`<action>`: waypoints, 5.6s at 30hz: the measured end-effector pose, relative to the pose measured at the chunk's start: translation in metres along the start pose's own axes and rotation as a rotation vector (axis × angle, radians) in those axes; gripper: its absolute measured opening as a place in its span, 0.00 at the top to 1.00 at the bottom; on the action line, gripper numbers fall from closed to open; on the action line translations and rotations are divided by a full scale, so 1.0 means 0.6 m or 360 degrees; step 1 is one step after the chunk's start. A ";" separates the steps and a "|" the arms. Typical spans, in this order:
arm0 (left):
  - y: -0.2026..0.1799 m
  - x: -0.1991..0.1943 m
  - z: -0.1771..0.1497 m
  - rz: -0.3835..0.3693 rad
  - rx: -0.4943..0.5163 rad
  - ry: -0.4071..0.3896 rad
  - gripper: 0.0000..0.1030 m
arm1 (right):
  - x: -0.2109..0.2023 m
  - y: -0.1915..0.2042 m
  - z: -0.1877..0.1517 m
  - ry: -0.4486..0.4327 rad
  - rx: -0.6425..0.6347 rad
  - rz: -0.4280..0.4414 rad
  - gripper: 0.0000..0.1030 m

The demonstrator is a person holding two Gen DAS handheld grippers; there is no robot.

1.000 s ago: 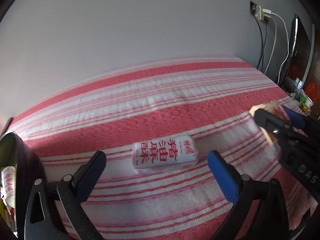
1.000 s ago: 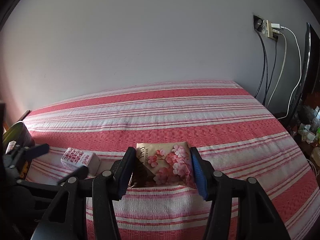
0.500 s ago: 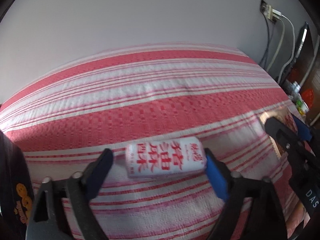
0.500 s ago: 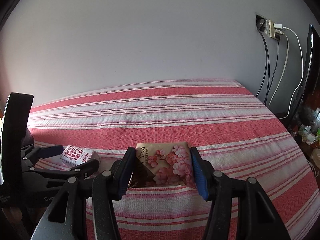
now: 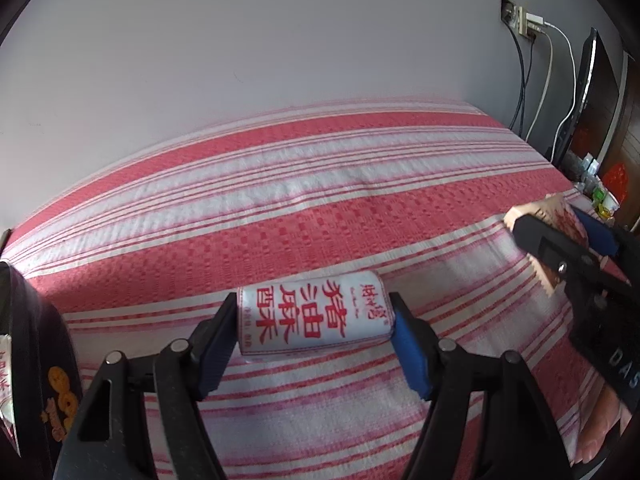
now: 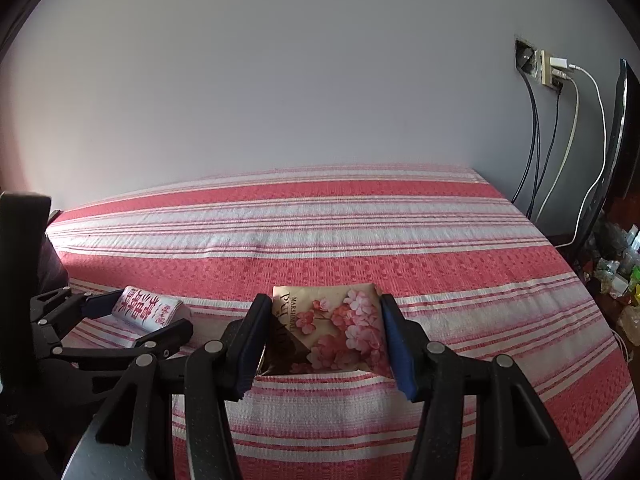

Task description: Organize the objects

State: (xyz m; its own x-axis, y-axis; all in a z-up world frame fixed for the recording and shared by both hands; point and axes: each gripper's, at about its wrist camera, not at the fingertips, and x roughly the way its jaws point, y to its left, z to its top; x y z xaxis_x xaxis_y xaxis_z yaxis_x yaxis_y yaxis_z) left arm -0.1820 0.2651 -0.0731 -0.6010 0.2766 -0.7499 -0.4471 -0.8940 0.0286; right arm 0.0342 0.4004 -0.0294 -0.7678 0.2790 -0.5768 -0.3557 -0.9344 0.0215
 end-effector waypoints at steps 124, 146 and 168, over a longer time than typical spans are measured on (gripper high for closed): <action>0.380 -0.257 -0.199 0.0646 -0.0583 -0.0382 0.31 | -0.057 0.581 0.033 -0.0164 -0.0593 0.0644 0.45; 0.376 -0.237 -0.205 0.0575 -0.0550 -0.0302 0.30 | -0.026 0.608 0.016 -0.0026 -0.0653 0.0665 0.43; 0.384 -0.351 -0.234 0.0735 -0.0623 -0.0509 0.00 | -0.106 0.538 0.002 -0.0117 -0.0488 0.0684 0.31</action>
State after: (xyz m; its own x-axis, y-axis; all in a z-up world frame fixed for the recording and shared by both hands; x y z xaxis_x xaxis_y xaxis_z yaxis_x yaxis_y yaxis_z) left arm -0.0656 -0.0484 -0.0015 -0.8656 -0.1272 -0.4843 0.1385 -0.9903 0.0125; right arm -0.0321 0.0814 0.0154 -0.8492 -0.1386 -0.5096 0.1627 -0.9867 -0.0027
